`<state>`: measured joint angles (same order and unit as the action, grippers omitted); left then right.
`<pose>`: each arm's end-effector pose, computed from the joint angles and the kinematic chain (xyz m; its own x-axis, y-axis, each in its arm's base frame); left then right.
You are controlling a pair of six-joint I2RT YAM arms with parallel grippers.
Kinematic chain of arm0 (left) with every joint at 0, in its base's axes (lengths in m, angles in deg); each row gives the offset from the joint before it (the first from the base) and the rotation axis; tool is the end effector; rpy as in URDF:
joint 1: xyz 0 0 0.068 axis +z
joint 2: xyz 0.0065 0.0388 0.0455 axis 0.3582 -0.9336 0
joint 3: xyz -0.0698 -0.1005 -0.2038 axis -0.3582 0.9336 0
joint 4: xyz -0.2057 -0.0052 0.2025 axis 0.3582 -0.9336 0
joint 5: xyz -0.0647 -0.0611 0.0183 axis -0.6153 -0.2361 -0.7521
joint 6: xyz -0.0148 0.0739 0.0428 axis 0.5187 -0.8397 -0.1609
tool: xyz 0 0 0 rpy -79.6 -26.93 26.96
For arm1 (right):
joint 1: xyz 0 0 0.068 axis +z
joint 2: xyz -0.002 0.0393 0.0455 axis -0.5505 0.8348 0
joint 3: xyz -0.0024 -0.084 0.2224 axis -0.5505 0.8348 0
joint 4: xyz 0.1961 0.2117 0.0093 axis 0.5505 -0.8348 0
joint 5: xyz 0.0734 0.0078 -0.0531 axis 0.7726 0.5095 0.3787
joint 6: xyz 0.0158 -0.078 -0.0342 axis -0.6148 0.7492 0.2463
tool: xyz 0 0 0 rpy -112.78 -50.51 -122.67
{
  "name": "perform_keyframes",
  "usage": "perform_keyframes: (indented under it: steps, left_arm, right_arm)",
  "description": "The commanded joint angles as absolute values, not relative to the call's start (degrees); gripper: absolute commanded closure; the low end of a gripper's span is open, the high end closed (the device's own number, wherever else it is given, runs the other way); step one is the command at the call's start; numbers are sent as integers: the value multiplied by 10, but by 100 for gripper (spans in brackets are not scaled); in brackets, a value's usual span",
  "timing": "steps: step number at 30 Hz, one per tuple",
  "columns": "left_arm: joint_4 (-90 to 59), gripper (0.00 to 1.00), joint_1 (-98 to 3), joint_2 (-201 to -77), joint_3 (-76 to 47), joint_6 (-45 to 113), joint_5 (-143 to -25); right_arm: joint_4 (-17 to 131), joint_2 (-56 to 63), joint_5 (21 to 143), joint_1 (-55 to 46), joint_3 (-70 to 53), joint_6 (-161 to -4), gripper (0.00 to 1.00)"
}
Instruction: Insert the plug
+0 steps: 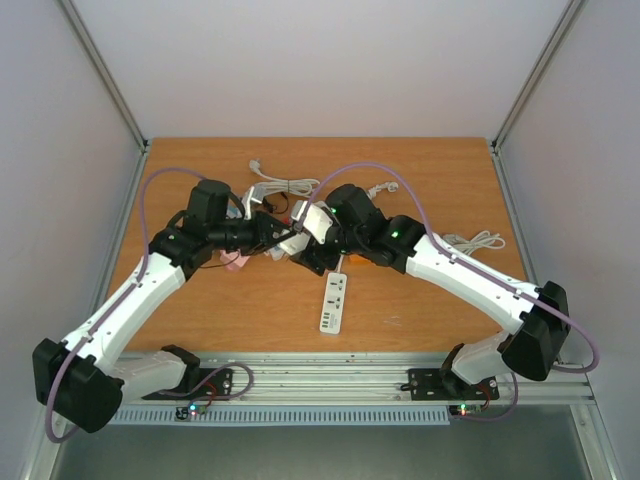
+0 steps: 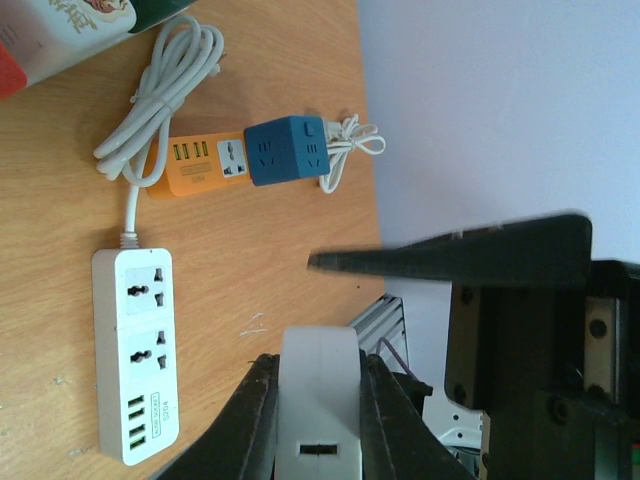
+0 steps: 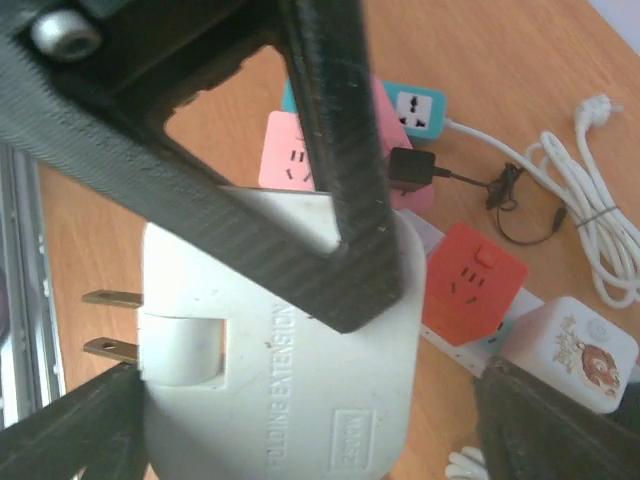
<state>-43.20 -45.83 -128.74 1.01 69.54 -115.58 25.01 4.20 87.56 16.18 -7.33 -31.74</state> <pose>0.2643 -0.1762 0.2648 -0.9354 -0.1891 -0.2986 0.1712 0.4966 -0.8509 0.2346 0.3020 0.2688 0.2966 -0.6964 -0.6535 -0.9014 0.0220 -0.4325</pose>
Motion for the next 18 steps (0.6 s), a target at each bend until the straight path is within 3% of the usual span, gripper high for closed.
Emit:
perform_keyframes:
  steps: [1,8,18]
  left_arm:
    - [-405,100,-461,-1269,-18,663,-1146]
    - [-285,100,-461,-1233,-12,614,-1080]
    - [-13,99,-461,-1192,23,671,-1103]
  right_arm:
    - [305,28,817,165,-71,-376,12]
    - [375,-71,847,154,-24,-583,7]
    - [469,-122,938,91,-16,-943,16]
